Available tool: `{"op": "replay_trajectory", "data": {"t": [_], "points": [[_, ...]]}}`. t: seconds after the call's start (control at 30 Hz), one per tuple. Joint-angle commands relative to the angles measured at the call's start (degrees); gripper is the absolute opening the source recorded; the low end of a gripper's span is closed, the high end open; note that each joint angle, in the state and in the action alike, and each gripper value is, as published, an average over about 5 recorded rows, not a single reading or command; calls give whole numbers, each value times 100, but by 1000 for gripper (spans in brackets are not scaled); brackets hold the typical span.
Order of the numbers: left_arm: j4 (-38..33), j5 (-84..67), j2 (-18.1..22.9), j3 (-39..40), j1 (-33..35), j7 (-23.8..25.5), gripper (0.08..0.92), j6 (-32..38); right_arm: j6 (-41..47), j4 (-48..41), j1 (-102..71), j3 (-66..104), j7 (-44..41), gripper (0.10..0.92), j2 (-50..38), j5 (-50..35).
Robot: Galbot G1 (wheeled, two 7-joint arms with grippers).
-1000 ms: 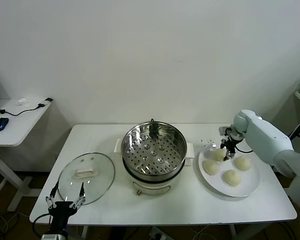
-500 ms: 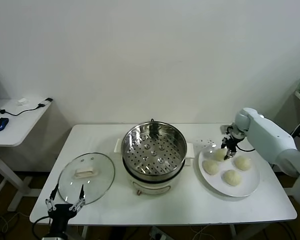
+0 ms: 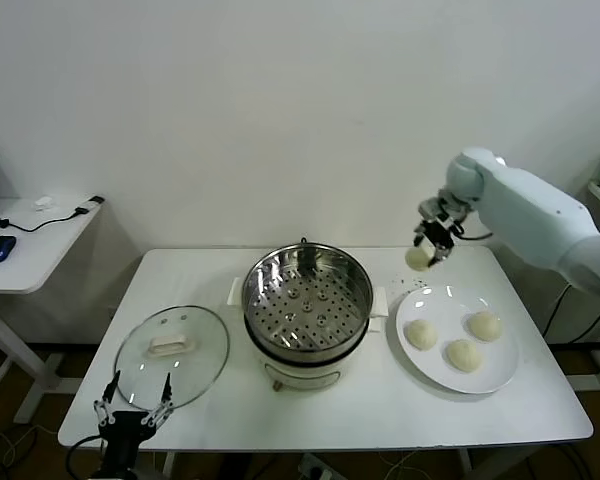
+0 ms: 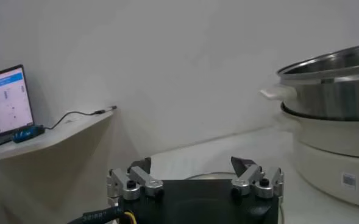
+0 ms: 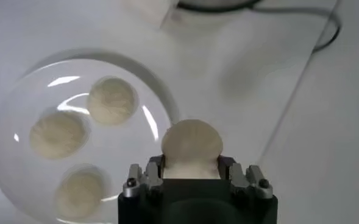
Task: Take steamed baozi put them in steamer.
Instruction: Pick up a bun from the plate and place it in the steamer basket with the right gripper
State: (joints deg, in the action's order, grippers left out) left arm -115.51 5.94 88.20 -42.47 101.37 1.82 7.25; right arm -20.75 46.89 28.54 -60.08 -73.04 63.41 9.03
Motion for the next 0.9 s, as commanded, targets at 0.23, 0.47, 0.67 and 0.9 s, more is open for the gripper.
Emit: {"op": "replay_trajectory", "data": {"t": [0.23, 0.47, 0.67, 0.9], "points": [[-23, 119, -14, 93, 0, -3, 823, 0, -1557, 1458, 429, -7, 268, 593, 1410, 1201], [-58, 77, -61, 36, 67, -2, 823, 9, -1707, 1476, -143, -23, 347, 589, 1597, 1795], [-63, -13, -71, -2, 109, 1, 823, 27, -1857, 1668, -686, 2, 437, 591, 1495, 2680], [-42, -46, -94, -28, 136, 1, 823, 46, -1812, 1482, -1144, 131, 444, 592, 1487, 3028]]}}
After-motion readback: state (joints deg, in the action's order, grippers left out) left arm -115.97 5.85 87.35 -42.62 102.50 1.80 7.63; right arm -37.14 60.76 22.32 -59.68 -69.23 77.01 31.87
